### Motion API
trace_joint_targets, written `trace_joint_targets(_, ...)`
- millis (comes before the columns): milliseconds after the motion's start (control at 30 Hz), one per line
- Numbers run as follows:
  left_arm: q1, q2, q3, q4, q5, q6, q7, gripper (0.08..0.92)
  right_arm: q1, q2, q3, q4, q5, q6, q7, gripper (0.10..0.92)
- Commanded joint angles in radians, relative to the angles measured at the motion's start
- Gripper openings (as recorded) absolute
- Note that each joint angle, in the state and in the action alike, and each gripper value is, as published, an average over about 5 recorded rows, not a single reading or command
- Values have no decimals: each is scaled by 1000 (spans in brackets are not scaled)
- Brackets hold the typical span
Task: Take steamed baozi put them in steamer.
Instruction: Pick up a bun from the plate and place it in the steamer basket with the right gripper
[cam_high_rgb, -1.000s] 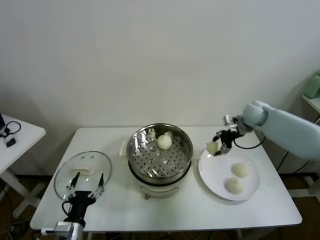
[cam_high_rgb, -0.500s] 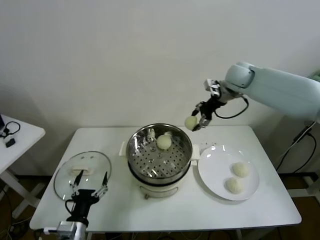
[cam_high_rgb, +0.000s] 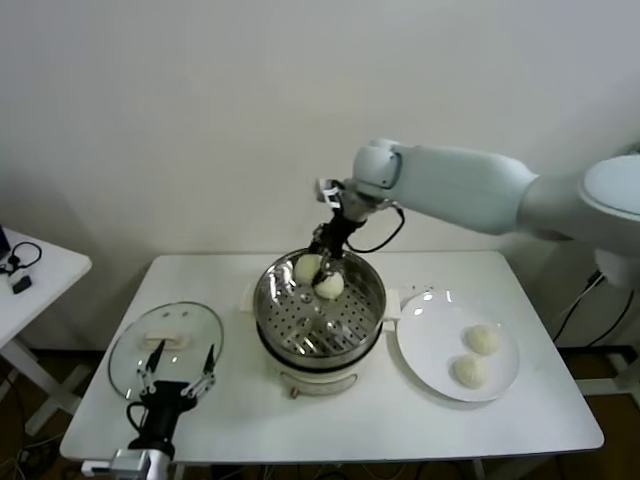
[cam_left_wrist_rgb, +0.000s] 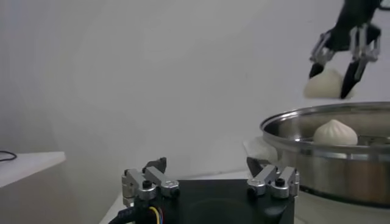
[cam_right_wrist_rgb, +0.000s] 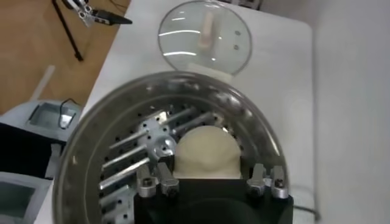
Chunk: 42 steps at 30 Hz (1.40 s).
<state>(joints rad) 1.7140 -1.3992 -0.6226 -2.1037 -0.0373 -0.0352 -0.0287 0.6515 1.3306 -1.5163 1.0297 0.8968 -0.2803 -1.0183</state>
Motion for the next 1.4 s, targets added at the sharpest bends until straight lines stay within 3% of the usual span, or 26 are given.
trace_joint_targets(33,11,16,1,-11,4,-4,-2,823,-87,95,-10,-41,-19,-6,16,684)
trace_joint_targets(1000,3,14,0,1,1,0,0,823,-144,102,12,-94,-122,27,13,692)
trace_joint_targets(1200,7,13,-1,1,0,-2,-1,823,-137,92,22,-81,-130,41,14,803)
trace_joint_targets(1400,9,12,-1,-2,0,-2,-1,823,-64,31,25,-14,-128,61,-34,822)
